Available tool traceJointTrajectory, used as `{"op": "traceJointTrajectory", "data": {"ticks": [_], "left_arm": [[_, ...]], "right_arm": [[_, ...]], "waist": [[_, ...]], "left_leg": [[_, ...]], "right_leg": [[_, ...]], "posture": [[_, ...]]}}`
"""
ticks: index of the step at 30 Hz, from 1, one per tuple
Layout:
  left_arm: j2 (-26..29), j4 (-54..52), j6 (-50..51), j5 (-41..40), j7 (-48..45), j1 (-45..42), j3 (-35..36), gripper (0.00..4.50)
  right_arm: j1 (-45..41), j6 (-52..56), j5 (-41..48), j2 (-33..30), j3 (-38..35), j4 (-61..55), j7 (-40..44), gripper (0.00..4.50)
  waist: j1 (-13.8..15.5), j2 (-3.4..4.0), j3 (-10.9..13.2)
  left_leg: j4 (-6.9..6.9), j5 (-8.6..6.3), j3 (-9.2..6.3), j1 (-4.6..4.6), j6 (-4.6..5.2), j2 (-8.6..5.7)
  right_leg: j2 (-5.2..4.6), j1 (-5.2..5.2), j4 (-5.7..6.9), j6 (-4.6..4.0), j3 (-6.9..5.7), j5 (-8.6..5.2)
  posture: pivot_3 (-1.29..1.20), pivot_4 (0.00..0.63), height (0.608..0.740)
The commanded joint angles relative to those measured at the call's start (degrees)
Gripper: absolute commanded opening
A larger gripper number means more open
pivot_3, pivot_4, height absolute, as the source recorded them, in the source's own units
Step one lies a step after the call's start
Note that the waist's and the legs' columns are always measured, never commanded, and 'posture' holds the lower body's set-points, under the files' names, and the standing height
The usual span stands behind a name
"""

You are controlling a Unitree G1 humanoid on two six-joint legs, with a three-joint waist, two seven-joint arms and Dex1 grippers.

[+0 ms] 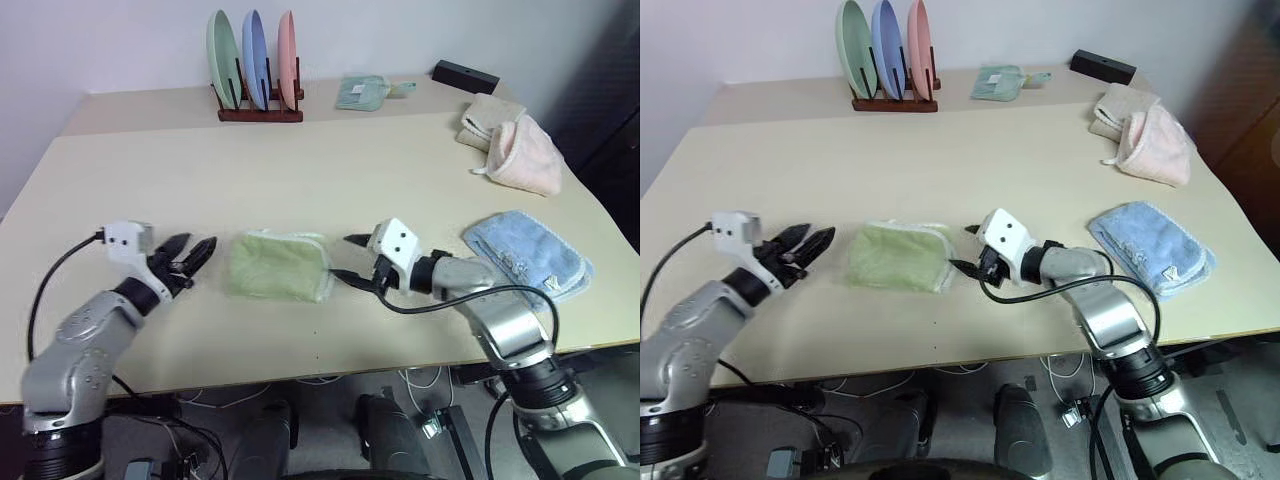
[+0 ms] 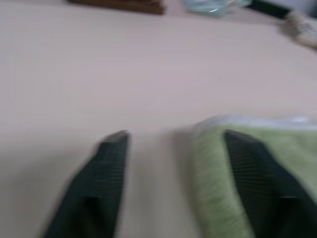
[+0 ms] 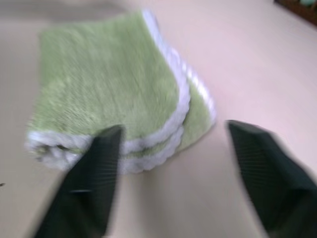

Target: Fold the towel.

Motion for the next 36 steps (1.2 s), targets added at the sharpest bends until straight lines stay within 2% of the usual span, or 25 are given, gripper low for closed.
{"op": "traceJointTrajectory", "data": {"ticks": [1,5,10,14,17,24,27,30,36], "left_arm": [[-2.0,1.0,7.8,-6.1,2.8,0.2,1.3,4.43],[-4.1,1.6,12.4,-9.8,5.4,-1.2,1.9,4.43],[-11.8,2.7,19.5,-20.6,10.1,-3.4,1.2,4.43],[-12.9,0.8,21.8,-21.3,10.7,-3.4,-2.6,4.43],[-14.2,0.8,20.9,-20.0,12.1,-3.3,-4.3,3.64],[-15.4,-0.1,19.2,-20.7,12.7,-3.3,-4.8,0.05],[-15.1,-1.3,17.9,-20.7,11.9,-3.4,-4.8,0.02],[-16.1,-1.2,13.7,-20.8,13.4,-5.6,-1.7,0.02],[-13.8,9.6,-2.9,-14.0,24.4,-17.1,12.3,0.02]], "right_arm": [[-1.5,-0.2,1.4,-0.4,-0.9,-3.7,1.2,4.50],[-1.8,-0.3,1.5,-0.5,-0.8,-4.1,1.7,4.50],[-0.7,-1.2,0.9,-1.2,0.0,-7.0,2.1,4.50],[-0.3,-1.2,0.5,-1.4,-0.2,-8.0,1.7,4.50],[-0.2,-1.1,0.4,-1.5,-0.5,-8.8,1.3,4.50],[0.3,-1.4,0.2,-1.8,-0.5,-9.2,0.8,4.50],[0.2,-1.5,0.0,-1.8,-0.4,-9.1,0.7,4.50],[-0.1,-1.6,-0.2,-1.7,-0.4,-8.8,0.5,4.50],[-0.4,-2.2,-0.6,-1.8,-0.5,-8.2,0.8,4.50]], "waist": [[0.1,-0.01,0.0],[0.3,-0.06,0.0],[0.4,-0.04,0.0],[0.3,-0.05,0.0],[0.4,-0.05,0.0],[0.3,-0.05,0.0],[0.3,-0.05,0.0],[0.3,-0.05,0.0],[0.2,-0.08,0.0]], "left_leg": [[0.02,0.00,0.00,0.00,0.00,0.00],[0.07,0.00,-0.04,-0.04,0.00,-0.01],[0.08,0.00,-0.06,-0.04,-0.01,-0.03],[0.07,0.01,-0.05,-0.03,-0.01,-0.04],[0.08,0.01,-0.03,-0.03,-0.01,-0.06],[0.08,0.01,-0.03,-0.03,-0.01,-0.05],[0.08,0.01,-0.03,-0.03,-0.01,-0.05],[0.08,0.01,-0.03,-0.03,-0.01,-0.05],[0.07,0.04,-0.04,-0.03,-0.06,-0.04]], "right_leg": [[0.00,0.00,0.00,0.00,0.01,0.00],[-0.01,0.02,0.00,0.00,-0.01,0.00],[-0.07,0.03,-0.01,0.00,-0.02,0.01],[-0.07,0.03,0.01,0.01,-0.02,0.01],[-0.07,0.06,-0.01,0.00,0.00,0.01],[-0.07,0.06,-0.02,0.00,0.00,0.01],[-0.07,0.06,-0.02,-0.01,-0.01,0.00],[-0.07,0.06,-0.02,-0.01,0.00,0.00],[-0.04,0.05,-0.04,-0.01,-0.03,0.01]], "posture": [[0.00,0.150,0.740],[0.00,0.150,0.740],[0.00,0.150,0.740],[0.00,0.150,0.740],[0.00,0.150,0.740],[0.00,0.150,0.740],[0.00,0.150,0.740],[0.00,0.150,0.740],[0.00,0.150,0.740]]}}
